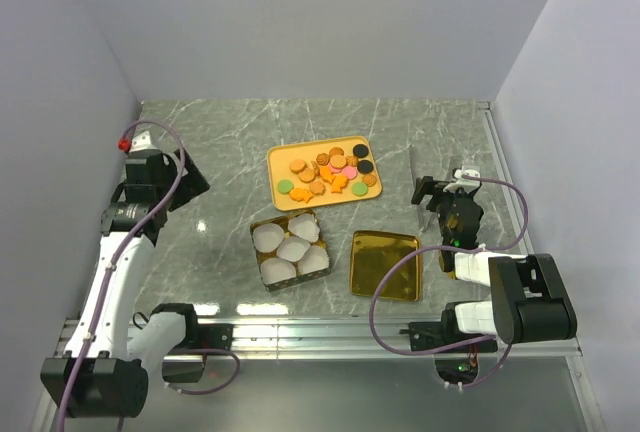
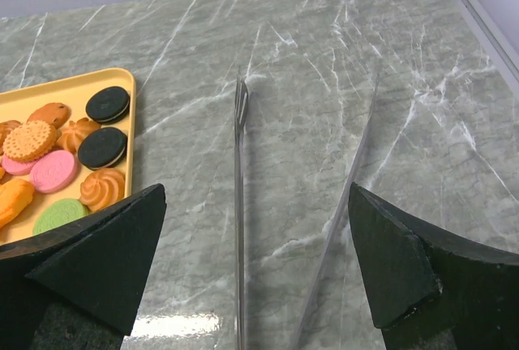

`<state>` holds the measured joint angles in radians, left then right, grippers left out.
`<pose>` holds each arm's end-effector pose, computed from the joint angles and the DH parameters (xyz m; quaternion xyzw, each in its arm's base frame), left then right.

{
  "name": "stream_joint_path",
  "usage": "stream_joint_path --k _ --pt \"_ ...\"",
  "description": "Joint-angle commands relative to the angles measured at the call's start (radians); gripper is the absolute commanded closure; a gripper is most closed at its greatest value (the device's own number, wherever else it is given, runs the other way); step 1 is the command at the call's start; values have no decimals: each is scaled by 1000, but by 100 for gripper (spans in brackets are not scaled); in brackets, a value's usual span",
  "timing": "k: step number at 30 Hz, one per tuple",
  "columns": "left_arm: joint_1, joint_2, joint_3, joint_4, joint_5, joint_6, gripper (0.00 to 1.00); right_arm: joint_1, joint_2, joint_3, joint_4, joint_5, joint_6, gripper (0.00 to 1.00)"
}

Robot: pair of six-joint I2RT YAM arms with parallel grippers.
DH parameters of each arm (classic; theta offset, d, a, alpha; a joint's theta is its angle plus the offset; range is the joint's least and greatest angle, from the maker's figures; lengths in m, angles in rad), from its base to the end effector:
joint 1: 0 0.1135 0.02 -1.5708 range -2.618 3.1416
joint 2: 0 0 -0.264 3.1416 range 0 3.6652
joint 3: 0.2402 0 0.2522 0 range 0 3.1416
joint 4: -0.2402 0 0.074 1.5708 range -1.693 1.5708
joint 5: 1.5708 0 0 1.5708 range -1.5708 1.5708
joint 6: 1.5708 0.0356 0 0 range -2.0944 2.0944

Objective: Pack the cookies

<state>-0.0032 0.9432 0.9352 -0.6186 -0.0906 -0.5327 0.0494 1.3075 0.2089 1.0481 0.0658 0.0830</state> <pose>0.1991 0.0026 0.3210 -0.2527 0.8533 -0.0814 0.4488 0.2254 0.0088 0.1720 0.0348 0.7239 0.0218 0.6887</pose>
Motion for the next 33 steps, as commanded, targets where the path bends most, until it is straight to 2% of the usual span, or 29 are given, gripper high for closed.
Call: stream_joint_path --k 1,4,9,13,16,19,22,23,29,32,33 --pt "2 -17 66 -151 -162 -53 1 -6 -10 12 55 8 -17 0" --pt "2 -44 89 -185 -124 -17 1 -6 -8 14 55 8 -17 0" --pt "2 -58 103 -280 -77 -64 1 -5 -8 14 55 8 -17 0" --pt "2 -55 74 -254 115 -24 1 -6 -7 17 50 8 -15 0" --pt "0 -34 93 -276 95 -12 1 -5 -11 17 47 57 -5 0" --pt "-1 -35 114 -297 8 -4 1 -11 -59 33 -11 144 50 0" --pt "-9 -43 105 -270 8 5 1 -19 -120 92 -185 225 113 0" --pt "-12 -44 96 -261 11 7 1 -19 -135 113 -304 248 124 0" --pt "-29 -64 85 -250 -52 -3 1 -25 -254 293 -713 201 146 0" --pt "-43 -81 80 -237 -70 -6 1 -25 -315 369 -825 195 158 0" --pt "-47 -89 76 -231 -69 -4 1 -25 -323 427 -950 283 249 0"
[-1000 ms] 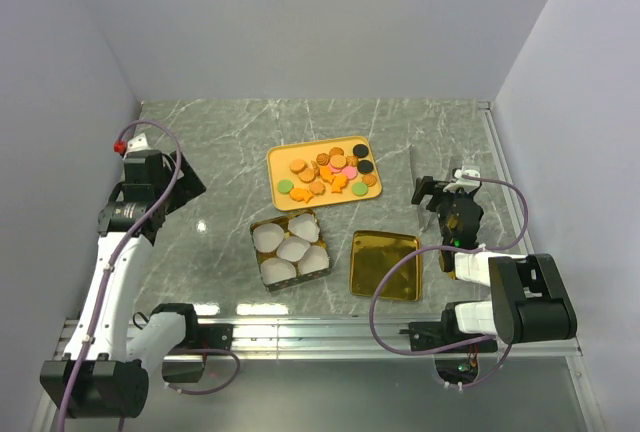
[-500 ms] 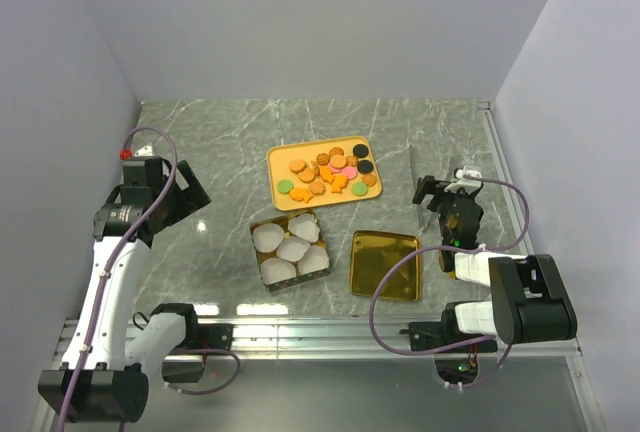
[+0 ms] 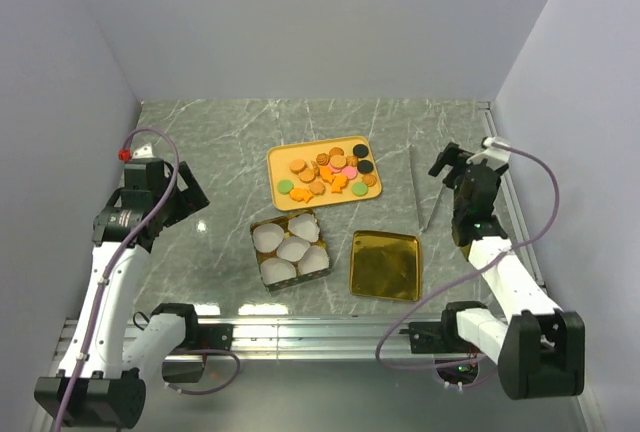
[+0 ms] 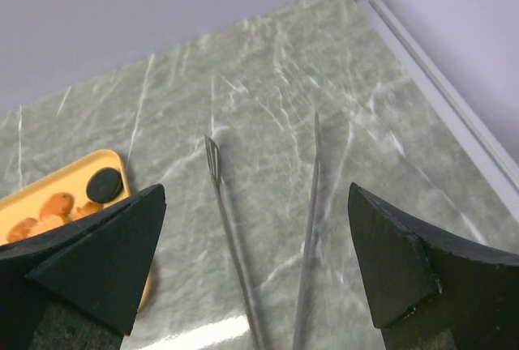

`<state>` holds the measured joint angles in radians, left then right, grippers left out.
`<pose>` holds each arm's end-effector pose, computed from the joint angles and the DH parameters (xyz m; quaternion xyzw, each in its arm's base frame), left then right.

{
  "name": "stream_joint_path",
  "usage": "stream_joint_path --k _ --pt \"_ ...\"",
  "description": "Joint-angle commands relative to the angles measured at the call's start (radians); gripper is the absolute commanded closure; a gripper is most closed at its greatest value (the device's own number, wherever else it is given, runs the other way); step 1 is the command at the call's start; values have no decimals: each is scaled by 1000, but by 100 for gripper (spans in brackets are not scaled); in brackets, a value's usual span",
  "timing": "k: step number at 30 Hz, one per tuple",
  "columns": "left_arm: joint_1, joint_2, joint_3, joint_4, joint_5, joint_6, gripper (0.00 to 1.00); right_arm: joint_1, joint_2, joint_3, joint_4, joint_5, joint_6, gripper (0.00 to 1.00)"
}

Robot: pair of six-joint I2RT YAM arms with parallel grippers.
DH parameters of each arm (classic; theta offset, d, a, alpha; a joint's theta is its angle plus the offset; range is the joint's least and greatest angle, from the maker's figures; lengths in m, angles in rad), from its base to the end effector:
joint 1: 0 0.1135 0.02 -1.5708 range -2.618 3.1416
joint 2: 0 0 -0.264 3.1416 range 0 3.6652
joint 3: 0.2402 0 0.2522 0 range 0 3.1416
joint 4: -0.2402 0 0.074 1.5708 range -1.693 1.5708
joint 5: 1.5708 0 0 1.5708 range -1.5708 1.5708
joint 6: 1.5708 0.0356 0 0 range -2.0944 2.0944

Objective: Pack the cookies

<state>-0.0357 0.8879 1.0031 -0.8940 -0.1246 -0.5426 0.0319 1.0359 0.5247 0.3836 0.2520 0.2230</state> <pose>0.1677 -0.0016 0.3293 -0.2541 0.8854 -0.0547 0.3854 0.2362 -0.0013 0.2593 0.1537 0.7335 -0.0103 0.6620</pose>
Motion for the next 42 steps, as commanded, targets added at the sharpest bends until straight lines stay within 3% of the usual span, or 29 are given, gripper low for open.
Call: stream_joint_path --k 1,3,5,7,11,17,19,21,31,42 --pt "-20 -33 5 50 -37 6 1 -7 -48 147 -360 169 180 0" --pt "-27 -26 -1 55 -55 -9 1 -21 -28 284 -597 213 313 0" --pt "-29 -7 -11 41 -111 -78 1 -27 24 368 -695 147 270 0" --pt "-27 19 -14 61 -78 -54 1 -27 80 471 -805 55 191 0" --pt "-26 25 -26 119 6 -2 1 -27 136 557 -948 23 217 1" --pt "-26 11 -40 200 52 55 0 -27 203 538 -1034 -249 216 10" --pt "-26 13 -58 216 68 55 1 -29 231 522 -1032 -312 202 9" --pt "-26 19 -64 224 66 52 1 -27 253 508 -1036 -362 181 1" --pt "-26 20 -70 216 29 40 1 -27 469 500 -1065 -369 142 0" --pt "-26 37 -69 214 8 33 2 -27 673 612 -1088 -289 69 0"
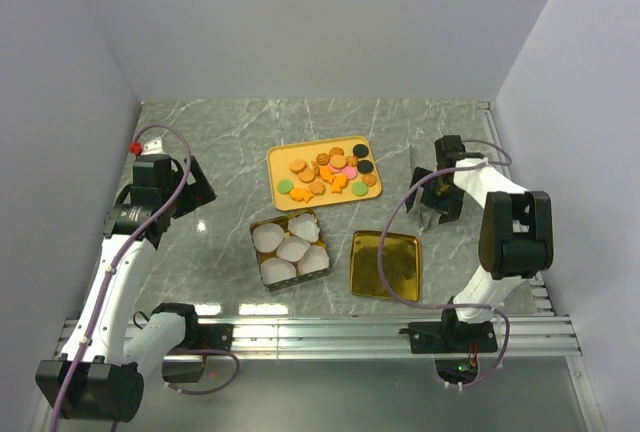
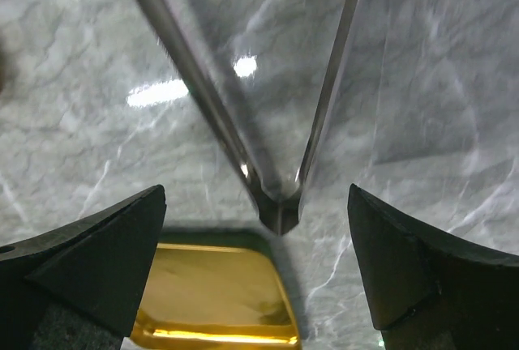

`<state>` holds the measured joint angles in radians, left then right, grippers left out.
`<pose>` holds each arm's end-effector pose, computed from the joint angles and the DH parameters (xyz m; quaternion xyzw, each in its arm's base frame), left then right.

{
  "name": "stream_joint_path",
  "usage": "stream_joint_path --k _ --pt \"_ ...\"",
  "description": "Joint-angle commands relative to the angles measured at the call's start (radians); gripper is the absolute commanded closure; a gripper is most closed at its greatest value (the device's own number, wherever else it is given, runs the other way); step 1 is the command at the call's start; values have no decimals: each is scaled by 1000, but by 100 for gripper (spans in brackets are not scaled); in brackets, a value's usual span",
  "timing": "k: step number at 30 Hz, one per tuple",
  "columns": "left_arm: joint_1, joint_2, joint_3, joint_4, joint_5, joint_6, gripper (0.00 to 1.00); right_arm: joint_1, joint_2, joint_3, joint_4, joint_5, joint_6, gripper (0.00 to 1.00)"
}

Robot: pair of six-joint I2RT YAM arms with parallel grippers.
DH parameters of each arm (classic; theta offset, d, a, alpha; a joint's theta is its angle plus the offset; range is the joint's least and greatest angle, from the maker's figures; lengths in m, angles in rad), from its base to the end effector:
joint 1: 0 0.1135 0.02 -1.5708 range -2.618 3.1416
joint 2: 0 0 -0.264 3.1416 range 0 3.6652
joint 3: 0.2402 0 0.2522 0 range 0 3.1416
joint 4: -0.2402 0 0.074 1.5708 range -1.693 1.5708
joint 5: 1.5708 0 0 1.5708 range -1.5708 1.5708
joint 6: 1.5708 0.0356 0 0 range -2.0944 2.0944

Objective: Pack the cookies

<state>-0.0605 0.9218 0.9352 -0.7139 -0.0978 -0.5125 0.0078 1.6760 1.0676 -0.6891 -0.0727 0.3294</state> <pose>0.1881 -0.0079 0.3166 -0.2230 0.8781 -0.0765 0.4164 0.3125 0.0050 0.1798 0.1536 0.9780 0.0583 0.1282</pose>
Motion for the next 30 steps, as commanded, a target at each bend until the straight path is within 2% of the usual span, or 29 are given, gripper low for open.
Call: stream_joint_path --k 1,11,20,30 --pt "-1 5 -1 34 -20 2 2 -3 47 92 -16 43 -43 0" --pt "-1 0 -3 24 -71 -18 2 -3 235 261 -56 131 -43 0" --pt "-1 3 -3 17 -99 -32 2 -3 286 272 -38 146 -33 1" --pt "-1 17 -3 17 -94 -31 3 -3 252 227 0 102 -32 40"
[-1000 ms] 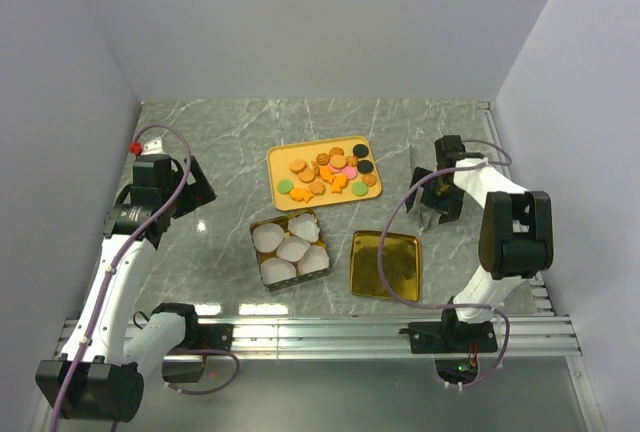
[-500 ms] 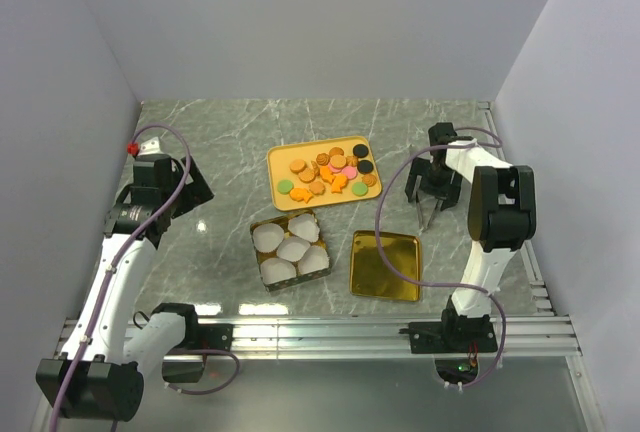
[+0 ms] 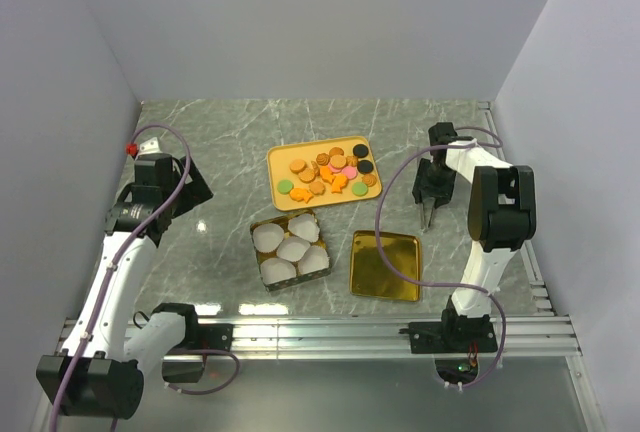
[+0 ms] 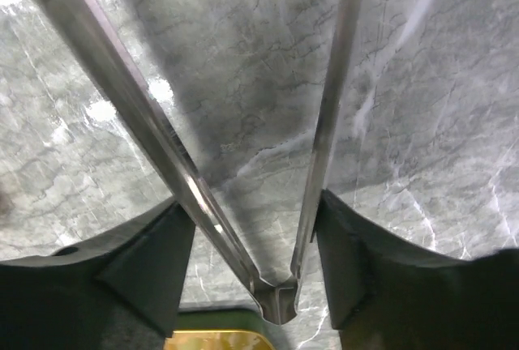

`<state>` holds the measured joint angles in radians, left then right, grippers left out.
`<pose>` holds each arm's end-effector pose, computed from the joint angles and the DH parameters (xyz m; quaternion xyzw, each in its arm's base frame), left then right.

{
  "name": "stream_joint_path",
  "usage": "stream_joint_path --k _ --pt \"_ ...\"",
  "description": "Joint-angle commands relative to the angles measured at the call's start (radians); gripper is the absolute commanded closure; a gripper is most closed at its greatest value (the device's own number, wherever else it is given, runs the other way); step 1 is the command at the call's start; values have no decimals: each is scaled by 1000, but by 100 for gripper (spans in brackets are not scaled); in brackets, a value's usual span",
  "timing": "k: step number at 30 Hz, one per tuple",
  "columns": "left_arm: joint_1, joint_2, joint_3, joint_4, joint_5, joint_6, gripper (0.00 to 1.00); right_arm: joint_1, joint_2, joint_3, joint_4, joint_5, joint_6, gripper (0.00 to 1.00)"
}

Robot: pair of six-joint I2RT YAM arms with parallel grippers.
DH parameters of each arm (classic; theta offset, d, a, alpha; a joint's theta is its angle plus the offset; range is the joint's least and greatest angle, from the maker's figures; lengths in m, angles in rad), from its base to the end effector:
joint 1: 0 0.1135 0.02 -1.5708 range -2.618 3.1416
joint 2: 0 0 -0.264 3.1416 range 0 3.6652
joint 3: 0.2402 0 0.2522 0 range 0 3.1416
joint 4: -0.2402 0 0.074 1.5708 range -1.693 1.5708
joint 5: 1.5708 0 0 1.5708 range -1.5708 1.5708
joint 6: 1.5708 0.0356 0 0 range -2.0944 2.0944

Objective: Pack the cookies

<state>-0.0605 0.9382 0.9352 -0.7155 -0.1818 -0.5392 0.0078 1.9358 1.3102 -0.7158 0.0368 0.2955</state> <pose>0.1912 -0.0051 0.3139 -0.2514 0.8721 -0.0426 0.4177 0.3729 0.0016 0.1586 0.1445 0.9827 -0.0008 0.1159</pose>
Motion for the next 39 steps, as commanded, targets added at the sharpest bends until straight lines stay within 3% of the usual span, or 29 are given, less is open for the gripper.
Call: stream_joint_path --k 1,16,28,39 --pt "-2 1 -1 19 -7 -4 3 -3 -14 -3 23 -6 2 41" --pt "-2 1 -7 31 22 8 5 64 -296 233 -276 32 88 43" --pt "-2 11 -9 41 54 19 5 139 -459 192 -367 -31 142 45" --pt "-5 17 -4 39 62 21 4 423 -474 192 -323 -98 180 45"
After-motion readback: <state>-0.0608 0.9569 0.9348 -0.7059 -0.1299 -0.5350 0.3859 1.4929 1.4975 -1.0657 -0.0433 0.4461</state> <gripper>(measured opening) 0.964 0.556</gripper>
